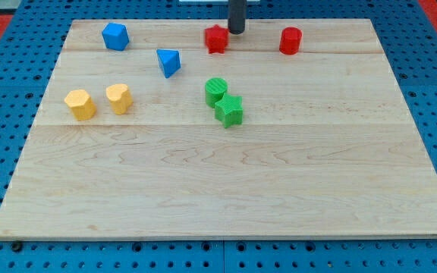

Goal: Push the red star to the right of the blue triangle

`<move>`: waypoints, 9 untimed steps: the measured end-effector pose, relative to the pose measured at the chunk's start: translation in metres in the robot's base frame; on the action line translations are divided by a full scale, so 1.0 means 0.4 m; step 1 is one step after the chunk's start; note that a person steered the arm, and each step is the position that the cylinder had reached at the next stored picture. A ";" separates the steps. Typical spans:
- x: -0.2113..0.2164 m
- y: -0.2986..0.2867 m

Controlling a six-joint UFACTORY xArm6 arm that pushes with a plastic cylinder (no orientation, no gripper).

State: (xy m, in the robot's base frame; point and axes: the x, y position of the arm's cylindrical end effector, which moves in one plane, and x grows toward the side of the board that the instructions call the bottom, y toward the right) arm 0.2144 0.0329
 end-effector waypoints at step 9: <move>0.002 -0.060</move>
